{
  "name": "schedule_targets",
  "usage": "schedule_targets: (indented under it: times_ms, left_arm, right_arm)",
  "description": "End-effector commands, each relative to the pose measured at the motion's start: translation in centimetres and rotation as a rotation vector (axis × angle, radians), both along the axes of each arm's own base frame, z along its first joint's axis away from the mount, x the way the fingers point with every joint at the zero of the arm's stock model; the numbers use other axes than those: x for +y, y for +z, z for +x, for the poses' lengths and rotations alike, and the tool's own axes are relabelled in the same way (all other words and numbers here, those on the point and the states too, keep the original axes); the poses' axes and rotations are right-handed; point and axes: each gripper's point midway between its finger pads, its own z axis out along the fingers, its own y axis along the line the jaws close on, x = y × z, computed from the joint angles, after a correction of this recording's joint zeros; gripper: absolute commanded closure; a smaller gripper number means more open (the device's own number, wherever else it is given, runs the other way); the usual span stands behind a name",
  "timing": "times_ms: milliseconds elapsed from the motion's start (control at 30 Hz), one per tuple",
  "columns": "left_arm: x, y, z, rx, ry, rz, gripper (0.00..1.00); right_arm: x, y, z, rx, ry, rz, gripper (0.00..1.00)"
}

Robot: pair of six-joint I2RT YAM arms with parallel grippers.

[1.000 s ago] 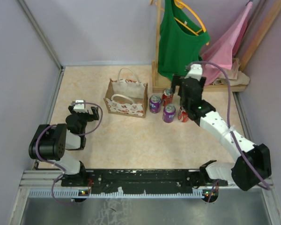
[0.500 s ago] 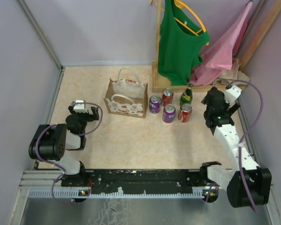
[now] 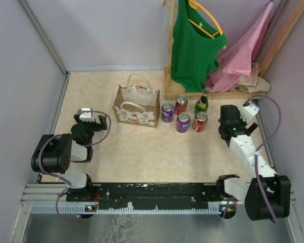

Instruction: Take the beverage out of the canvas bag

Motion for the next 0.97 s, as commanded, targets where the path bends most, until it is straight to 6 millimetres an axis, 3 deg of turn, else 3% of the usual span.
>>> schedule_targets:
  times_ms: [0, 933]
  left_arm:
    - [-0.05, 0.43, 0.31, -0.018, 0.001, 0.010, 0.00]
    - [-0.61, 0.14, 0.69, 0.000, -0.002, 0.047, 0.00]
  right_arm:
    - [-0.94, 0.76, -0.08, -0.051, -0.074, -0.021, 0.01]
    - [-0.68, 1.41, -0.43, -0.128, -0.049, -0.006, 0.01]
